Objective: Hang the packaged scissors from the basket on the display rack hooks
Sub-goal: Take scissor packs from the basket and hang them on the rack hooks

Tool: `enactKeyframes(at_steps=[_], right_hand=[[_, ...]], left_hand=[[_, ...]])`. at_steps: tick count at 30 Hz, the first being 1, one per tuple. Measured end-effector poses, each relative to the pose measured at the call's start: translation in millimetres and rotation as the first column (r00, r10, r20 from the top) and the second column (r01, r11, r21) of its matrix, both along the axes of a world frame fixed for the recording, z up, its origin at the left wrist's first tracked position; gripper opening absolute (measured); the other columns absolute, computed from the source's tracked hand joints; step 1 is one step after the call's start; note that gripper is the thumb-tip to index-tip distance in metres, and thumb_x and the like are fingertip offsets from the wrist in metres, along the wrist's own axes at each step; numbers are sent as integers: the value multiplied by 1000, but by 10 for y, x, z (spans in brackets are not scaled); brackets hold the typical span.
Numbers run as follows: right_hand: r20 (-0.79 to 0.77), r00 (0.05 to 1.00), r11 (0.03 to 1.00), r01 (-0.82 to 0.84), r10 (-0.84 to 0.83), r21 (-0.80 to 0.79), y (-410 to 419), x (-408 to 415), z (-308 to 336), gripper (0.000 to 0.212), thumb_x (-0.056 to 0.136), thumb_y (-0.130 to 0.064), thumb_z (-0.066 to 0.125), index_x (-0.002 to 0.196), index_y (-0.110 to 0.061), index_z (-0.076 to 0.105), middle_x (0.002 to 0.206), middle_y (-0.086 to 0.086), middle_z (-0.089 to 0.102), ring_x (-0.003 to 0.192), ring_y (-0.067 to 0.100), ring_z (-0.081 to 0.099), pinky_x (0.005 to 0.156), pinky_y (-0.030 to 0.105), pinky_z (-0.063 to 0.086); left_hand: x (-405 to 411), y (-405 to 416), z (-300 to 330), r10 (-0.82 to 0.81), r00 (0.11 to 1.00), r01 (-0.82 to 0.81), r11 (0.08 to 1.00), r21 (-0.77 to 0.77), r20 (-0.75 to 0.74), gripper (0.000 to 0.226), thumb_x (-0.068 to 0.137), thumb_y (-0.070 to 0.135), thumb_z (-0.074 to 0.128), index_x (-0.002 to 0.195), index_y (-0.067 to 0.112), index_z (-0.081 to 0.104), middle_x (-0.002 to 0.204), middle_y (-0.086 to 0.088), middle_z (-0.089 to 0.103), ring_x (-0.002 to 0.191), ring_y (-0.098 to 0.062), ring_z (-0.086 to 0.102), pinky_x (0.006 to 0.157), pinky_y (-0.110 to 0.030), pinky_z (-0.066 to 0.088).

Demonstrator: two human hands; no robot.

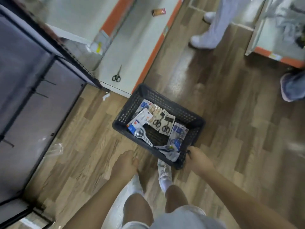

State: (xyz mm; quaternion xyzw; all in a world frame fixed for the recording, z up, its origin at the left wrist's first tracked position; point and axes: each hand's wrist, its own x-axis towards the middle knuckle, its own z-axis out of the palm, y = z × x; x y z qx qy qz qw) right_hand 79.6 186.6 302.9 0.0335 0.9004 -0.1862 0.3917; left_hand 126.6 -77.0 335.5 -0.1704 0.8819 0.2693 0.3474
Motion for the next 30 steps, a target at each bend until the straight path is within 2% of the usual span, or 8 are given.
enactKeyframes(at_steps=[2, 5, 11, 15, 18, 25, 28, 30], right_hand=[[-11, 999, 999, 43, -43, 7, -46, -113, -137, 33, 99, -24, 39, 129, -13, 47, 123, 6, 53, 109, 23, 55, 84, 31, 45], [-56, 995, 996, 85, -86, -26, -127, -283, -443, 34, 99, -22, 39, 131, -12, 46, 123, 8, 52, 110, 25, 54, 84, 33, 45], [-66, 983, 985, 171, -172, -21, -280, -374, -1258, 36, 99, -19, 38, 133, -8, 43, 127, 11, 50, 114, 27, 50, 89, 37, 43], [1, 982, 981, 187, -188, -44, -371, -332, -1875, 34, 99, -20, 38, 130, -7, 42, 122, 12, 51, 112, 30, 50, 87, 40, 45], [20, 959, 957, 283, -283, -63, -470, -335, -2303, 35, 99, -18, 38, 132, -5, 43, 127, 13, 50, 113, 29, 50, 86, 34, 43], [43, 907, 902, 422, -419, -88, -597, -459, -3109, 30, 97, -16, 40, 124, -7, 47, 113, 15, 56, 88, 20, 52, 69, 26, 36], [36, 908, 904, 419, -417, -88, -617, -598, -3368, 33, 97, -16, 39, 129, -7, 44, 119, 14, 54, 104, 26, 53, 77, 31, 42], [40, 906, 902, 423, -421, -88, -624, -687, -3522, 39, 98, -17, 39, 136, -7, 40, 129, 14, 50, 115, 28, 50, 88, 34, 42]], left_hand=[[-136, 9, -214, -79, 997, 79, 997, -27, -4, 36, 93, 38, 30, 107, 14, 52, 102, 5, 53, 103, -20, 49, 82, -30, 35], [-358, -11, -596, -142, 990, 142, 987, -70, 9, 34, 99, 23, 38, 126, 4, 48, 128, -12, 52, 118, -25, 47, 87, -29, 36], [-697, -90, -1483, -197, 980, 195, 980, -48, -27, 32, 97, 22, 43, 124, 7, 51, 124, -12, 57, 111, -29, 53, 85, -33, 43], [-806, -127, -2043, -245, 969, 245, 967, -74, 0, 26, 97, 27, 44, 110, 7, 55, 112, -10, 60, 101, -25, 55, 81, -35, 45], [-882, -159, -2427, -336, 942, 336, 937, -100, 21, 25, 98, 27, 43, 112, 8, 53, 113, -7, 57, 104, -23, 52, 81, -33, 43], [-1196, -160, -3146, -385, 922, 388, 912, -134, 51, 21, 96, 26, 44, 105, 9, 51, 101, -5, 54, 98, -24, 52, 77, -36, 42], [-1386, -96, -3392, -371, 928, 371, 923, -105, 25, 20, 96, 25, 46, 103, 8, 53, 93, -3, 50, 95, -27, 55, 69, -33, 37], [-1483, -59, -3544, -295, 955, 297, 951, -82, 36, 22, 96, 22, 46, 108, 6, 54, 100, -6, 53, 100, -28, 55, 73, -33, 38]])
